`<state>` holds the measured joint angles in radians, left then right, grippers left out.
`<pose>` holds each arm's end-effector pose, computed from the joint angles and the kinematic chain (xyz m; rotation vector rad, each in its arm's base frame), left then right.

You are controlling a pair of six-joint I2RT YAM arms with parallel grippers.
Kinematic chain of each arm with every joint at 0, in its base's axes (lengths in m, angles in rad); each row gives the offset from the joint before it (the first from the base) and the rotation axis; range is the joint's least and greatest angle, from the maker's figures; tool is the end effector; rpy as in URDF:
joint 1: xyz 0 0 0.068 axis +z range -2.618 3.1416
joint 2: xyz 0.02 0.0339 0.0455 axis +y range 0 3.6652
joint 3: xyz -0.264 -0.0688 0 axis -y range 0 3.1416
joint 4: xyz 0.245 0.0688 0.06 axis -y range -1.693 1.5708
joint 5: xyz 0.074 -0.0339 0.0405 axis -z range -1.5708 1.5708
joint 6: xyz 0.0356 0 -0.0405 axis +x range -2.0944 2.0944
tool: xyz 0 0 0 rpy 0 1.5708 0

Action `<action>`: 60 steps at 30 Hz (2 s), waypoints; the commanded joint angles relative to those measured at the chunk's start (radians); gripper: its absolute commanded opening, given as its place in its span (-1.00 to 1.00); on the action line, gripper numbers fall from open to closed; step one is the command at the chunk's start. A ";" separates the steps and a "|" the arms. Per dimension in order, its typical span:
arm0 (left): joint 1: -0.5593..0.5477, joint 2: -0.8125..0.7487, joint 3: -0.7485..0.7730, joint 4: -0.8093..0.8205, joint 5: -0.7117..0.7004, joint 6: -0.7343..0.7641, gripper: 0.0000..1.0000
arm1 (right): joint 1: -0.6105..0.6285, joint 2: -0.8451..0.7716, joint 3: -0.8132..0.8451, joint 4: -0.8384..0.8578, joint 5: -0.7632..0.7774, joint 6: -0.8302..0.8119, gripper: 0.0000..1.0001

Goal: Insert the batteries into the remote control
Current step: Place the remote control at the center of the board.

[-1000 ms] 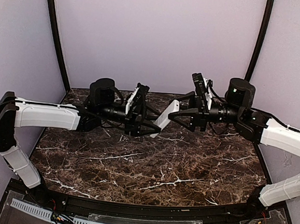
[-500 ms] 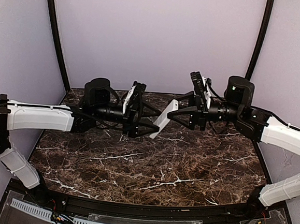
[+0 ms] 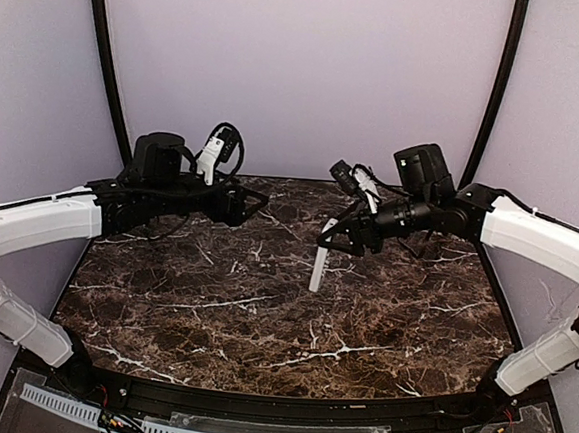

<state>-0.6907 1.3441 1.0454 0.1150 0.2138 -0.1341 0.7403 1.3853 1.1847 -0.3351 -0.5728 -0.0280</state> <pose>0.2414 -0.2093 0.3361 0.6526 1.6962 -0.7811 0.2179 0.2252 0.3299 -1.1399 1.8581 1.0201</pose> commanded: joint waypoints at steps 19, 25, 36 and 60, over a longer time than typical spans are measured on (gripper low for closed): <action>0.049 0.005 -0.041 -0.223 -0.287 -0.125 0.97 | 0.056 0.441 0.307 -0.610 0.314 -0.061 -0.21; 0.050 -0.007 -0.073 -0.199 -0.285 -0.148 0.97 | 0.091 0.556 0.390 -0.686 0.394 -0.062 -0.17; 0.052 -0.022 -0.107 -0.181 -0.366 -0.148 0.97 | 0.121 0.726 0.480 -0.720 0.433 -0.054 -0.14; 0.097 -0.021 -0.120 -0.231 -0.470 -0.172 0.97 | 0.152 0.863 0.558 -0.735 0.457 -0.050 0.27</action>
<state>-0.5983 1.3346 0.9451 -0.1055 -0.2344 -0.3084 0.8818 2.2105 1.7439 -1.1000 -0.1299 -0.0742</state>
